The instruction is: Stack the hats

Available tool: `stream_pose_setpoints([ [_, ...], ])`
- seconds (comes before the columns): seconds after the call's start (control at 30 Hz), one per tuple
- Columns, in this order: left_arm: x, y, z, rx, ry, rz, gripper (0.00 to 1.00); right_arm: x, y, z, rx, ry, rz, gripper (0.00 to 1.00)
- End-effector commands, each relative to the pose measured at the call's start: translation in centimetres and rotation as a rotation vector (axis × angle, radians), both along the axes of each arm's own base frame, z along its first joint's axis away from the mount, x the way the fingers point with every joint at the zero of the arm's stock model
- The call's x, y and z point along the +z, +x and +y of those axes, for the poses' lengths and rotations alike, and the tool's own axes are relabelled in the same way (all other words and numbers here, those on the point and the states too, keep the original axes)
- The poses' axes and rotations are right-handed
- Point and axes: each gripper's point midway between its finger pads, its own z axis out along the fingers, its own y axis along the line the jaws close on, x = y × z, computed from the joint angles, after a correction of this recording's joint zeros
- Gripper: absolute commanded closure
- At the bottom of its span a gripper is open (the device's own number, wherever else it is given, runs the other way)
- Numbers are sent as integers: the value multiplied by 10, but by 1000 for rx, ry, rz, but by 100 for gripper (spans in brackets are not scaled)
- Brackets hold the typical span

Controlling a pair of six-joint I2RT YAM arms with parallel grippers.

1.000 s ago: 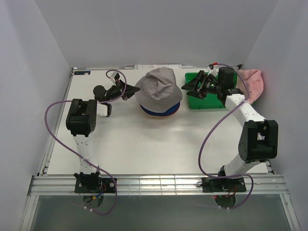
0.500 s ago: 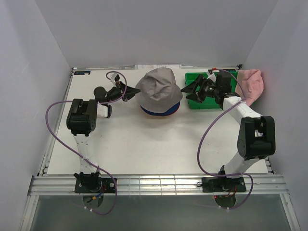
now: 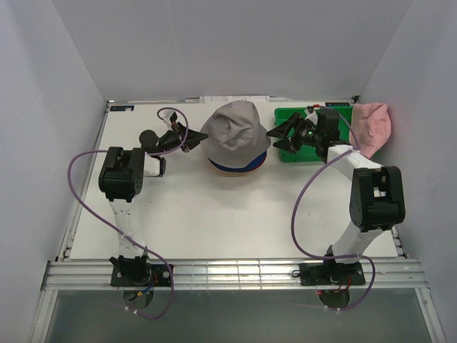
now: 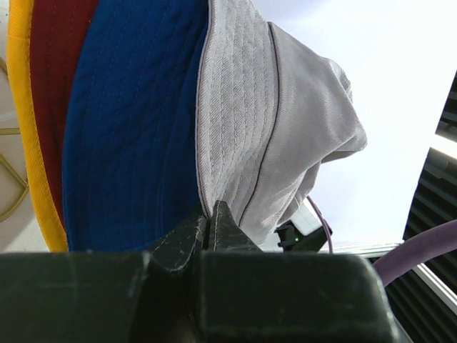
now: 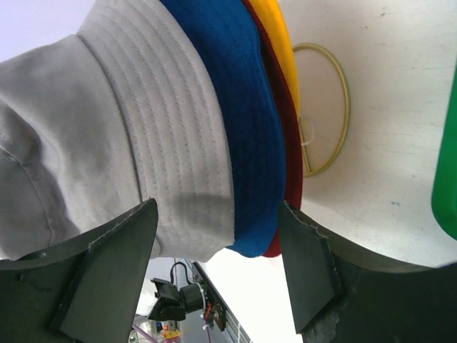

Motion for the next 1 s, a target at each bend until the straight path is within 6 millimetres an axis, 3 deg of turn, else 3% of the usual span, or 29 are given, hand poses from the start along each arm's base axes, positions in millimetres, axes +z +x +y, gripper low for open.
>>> stream_pose_setpoints([
  [0.0,3,-4,5,15,8,-107,100,13,5,7,6,36,-56,27],
  [0.57,-1,-6,6,21,13,-95,100,10,7,19,1,89,-42,32],
  [0.67,-3,-7,6,21,14,-90,100,8,9,19,-6,95,-36,41],
  [0.87,-6,-6,6,28,16,-77,100,-1,10,18,-21,87,-17,70],
  [0.97,-8,-5,6,31,18,-71,100,-6,10,18,-28,83,-3,78],
])
